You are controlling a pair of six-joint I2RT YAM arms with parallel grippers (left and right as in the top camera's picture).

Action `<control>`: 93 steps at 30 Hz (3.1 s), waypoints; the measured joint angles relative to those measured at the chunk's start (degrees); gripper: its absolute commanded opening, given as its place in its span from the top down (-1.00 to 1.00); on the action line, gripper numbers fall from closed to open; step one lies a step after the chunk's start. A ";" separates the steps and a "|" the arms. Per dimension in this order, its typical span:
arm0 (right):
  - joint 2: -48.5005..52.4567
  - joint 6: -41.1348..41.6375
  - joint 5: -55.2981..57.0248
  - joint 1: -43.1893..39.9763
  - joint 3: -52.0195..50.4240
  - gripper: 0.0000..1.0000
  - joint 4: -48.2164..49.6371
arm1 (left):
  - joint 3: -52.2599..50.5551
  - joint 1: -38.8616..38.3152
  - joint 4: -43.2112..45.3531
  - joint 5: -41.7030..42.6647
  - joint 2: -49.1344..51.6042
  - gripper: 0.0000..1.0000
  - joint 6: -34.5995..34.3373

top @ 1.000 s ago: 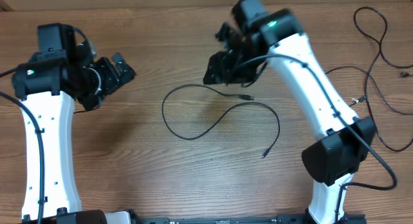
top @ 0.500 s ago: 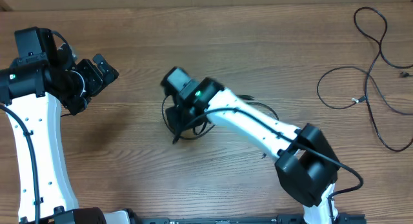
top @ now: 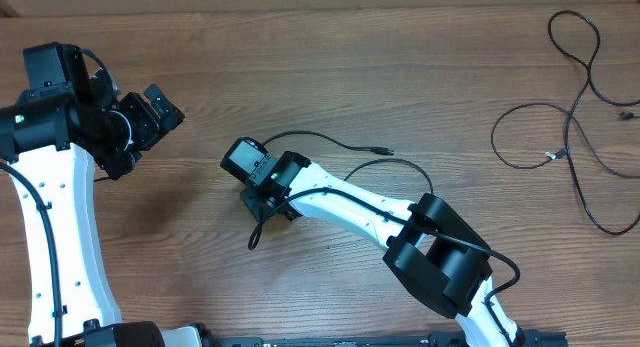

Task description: Untangle cables

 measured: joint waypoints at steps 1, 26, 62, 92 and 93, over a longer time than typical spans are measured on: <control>0.11 -0.96 0.24 0.02 0.00 0.30 0.44 | 0.00 0.00 0.00 -0.02 0.00 -0.99 0.00; -8.33 -0.94 -21.84 -17.84 6.56 0.92 -15.82 | 0.00 -4.37 0.04 -0.11 0.00 -0.99 0.20; -16.94 -5.70 -19.21 -34.40 7.91 -0.15 -32.83 | -17.68 -33.44 21.99 -21.90 27.23 0.92 7.43; -11.39 -32.41 -4.76 -31.69 -18.99 -0.33 7.80 | 23.80 -30.80 -2.82 4.57 30.18 0.67 10.32; -11.39 -33.86 -4.90 -31.89 -18.99 -0.32 8.39 | 23.80 -30.80 -2.82 4.59 30.18 0.67 10.29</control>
